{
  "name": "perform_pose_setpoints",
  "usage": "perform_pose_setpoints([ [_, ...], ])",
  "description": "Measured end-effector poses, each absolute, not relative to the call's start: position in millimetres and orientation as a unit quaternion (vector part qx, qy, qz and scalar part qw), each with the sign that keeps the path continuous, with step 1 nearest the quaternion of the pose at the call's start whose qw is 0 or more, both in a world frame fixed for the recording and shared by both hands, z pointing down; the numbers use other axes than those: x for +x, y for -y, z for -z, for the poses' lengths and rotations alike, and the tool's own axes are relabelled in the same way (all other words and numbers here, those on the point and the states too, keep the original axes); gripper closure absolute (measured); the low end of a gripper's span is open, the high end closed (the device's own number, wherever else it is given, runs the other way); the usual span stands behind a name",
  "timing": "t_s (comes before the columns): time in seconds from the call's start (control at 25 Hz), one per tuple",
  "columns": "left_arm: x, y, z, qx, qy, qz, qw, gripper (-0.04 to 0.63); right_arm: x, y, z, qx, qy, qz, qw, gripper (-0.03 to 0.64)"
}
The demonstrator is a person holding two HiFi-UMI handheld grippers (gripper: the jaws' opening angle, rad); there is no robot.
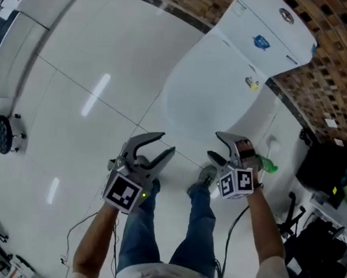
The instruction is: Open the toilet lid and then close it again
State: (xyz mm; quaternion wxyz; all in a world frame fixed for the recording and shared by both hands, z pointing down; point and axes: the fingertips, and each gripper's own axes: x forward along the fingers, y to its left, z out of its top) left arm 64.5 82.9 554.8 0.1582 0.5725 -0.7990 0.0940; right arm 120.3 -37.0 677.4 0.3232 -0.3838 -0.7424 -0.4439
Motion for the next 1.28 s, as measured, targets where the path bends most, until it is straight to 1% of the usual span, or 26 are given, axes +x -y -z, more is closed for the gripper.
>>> perform_pose_setpoints([
  [0.16, 79.4, -78.1, -611.9, 0.536, 0.825, -0.091, 0.152, 0.439, 112.8, 42.2, -736.1, -0.399, 0.729, 0.473, 0.292, 0.288],
  [0.28, 104.3, -74.4, -652.7, 0.521, 0.829, -0.088, 0.185, 0.439, 108.8, 43.1, -763.4, -0.404, 0.721, 0.493, 0.271, 0.288],
  [0.4, 124.0, -68.4, -676.0, 0.513, 0.831, -0.069, 0.204, 0.44, 106.5, 47.0, -783.1, -0.41, 0.708, 0.514, 0.259, 0.288],
  [0.52, 132.9, -64.5, -685.2, 0.514, 0.83, -0.061, 0.206, 0.439, 106.8, 48.4, -786.4, -0.41, 0.707, 0.523, 0.244, 0.288],
  [0.68, 130.5, -57.8, -684.5, 0.514, 0.832, -0.053, 0.202, 0.44, 108.7, 51.0, -787.3, -0.41, 0.7, 0.532, 0.243, 0.288],
  [0.72, 128.0, -56.0, -682.5, 0.513, 0.833, -0.046, 0.199, 0.439, 109.7, 51.6, -786.8, -0.41, 0.7, 0.533, 0.242, 0.292],
  [0.8, 122.5, -54.5, -678.4, 0.51, 0.837, -0.038, 0.195, 0.439, 111.7, 51.9, -784.8, -0.408, 0.704, 0.529, 0.241, 0.323],
  [0.92, 116.5, -55.8, -673.2, 0.505, 0.841, -0.026, 0.194, 0.439, 111.4, 50.0, -775.9, -0.417, 0.712, 0.506, 0.25, 0.334],
  [1.04, 112.5, -56.6, -669.5, 0.496, 0.844, 0.045, 0.201, 0.43, 110.7, 51.5, -742.1, -0.424, 0.728, 0.482, 0.241, 0.357],
  [1.08, 113.9, -57.3, -671.1, 0.497, 0.837, 0.085, 0.214, 0.412, 111.1, 52.8, -727.5, -0.422, 0.738, 0.472, 0.234, 0.374],
  [1.12, 115.8, -57.6, -673.0, 0.5, 0.824, 0.135, 0.229, 0.405, 111.4, 53.7, -713.9, -0.418, 0.747, 0.464, 0.228, 0.388],
  [1.2, 113.9, -57.3, -675.1, 0.498, 0.783, 0.274, 0.251, 0.403, 110.5, 54.1, -695.2, -0.413, 0.758, 0.457, 0.217, 0.404],
  [1.28, 100.6, -56.9, -682.4, 0.469, 0.744, 0.403, 0.255, 0.402, 109.8, 53.6, -688.8, -0.412, 0.76, 0.457, 0.211, 0.41],
])
